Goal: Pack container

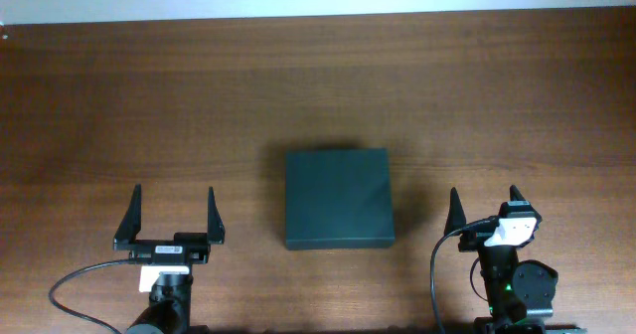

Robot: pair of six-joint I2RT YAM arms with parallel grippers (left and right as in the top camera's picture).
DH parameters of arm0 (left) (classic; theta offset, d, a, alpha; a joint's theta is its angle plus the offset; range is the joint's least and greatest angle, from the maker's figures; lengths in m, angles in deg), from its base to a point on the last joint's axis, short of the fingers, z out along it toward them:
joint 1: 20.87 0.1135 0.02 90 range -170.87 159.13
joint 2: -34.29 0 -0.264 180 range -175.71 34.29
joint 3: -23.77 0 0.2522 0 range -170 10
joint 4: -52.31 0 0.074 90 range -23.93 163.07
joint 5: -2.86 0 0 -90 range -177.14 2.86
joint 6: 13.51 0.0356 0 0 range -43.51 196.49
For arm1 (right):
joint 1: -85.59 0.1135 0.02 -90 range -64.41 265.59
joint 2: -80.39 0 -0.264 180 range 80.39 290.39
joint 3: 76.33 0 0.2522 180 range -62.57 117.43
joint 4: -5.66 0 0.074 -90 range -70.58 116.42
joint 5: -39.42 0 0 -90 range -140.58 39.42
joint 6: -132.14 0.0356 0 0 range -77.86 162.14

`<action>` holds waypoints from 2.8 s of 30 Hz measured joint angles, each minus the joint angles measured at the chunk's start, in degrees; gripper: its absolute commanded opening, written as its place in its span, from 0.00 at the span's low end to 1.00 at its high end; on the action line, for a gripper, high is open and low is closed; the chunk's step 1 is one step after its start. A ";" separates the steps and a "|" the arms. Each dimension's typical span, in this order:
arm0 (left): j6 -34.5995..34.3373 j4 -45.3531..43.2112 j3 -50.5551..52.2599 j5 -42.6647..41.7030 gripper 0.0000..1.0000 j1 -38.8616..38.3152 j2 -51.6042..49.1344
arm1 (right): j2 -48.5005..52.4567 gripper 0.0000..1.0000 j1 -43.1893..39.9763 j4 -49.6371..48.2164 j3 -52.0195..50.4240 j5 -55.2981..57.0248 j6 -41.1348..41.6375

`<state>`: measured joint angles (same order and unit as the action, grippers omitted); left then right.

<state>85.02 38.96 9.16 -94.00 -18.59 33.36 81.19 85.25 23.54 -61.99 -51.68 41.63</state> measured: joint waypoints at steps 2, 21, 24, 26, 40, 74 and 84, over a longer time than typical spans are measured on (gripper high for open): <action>0.31 -0.15 0.00 0.04 0.99 0.00 0.00 | 0.00 0.99 0.00 0.00 0.00 0.00 0.02; 0.92 16.98 0.20 1.53 0.99 0.00 0.09 | 0.00 0.99 0.00 0.00 0.00 0.00 0.04; 0.92 19.74 0.22 1.53 0.99 0.00 0.09 | 0.00 0.99 0.00 0.00 0.00 0.00 0.02; 0.92 21.33 0.22 1.51 0.99 0.00 0.09 | 0.00 0.99 0.00 0.00 0.00 0.00 0.02; 0.92 30.88 0.22 1.75 0.99 0.00 0.13 | 0.00 0.99 0.00 0.00 0.00 0.00 0.02; 0.92 30.88 0.22 1.73 0.99 0.00 0.13 | 0.00 0.99 0.00 0.00 0.00 0.00 0.02; 0.92 30.91 0.22 1.73 0.99 0.00 0.13 | 0.00 0.99 0.00 0.00 0.00 0.00 0.02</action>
<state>85.94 69.86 9.38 -92.27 -18.59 33.49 81.19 85.25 23.54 -61.99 -51.68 41.65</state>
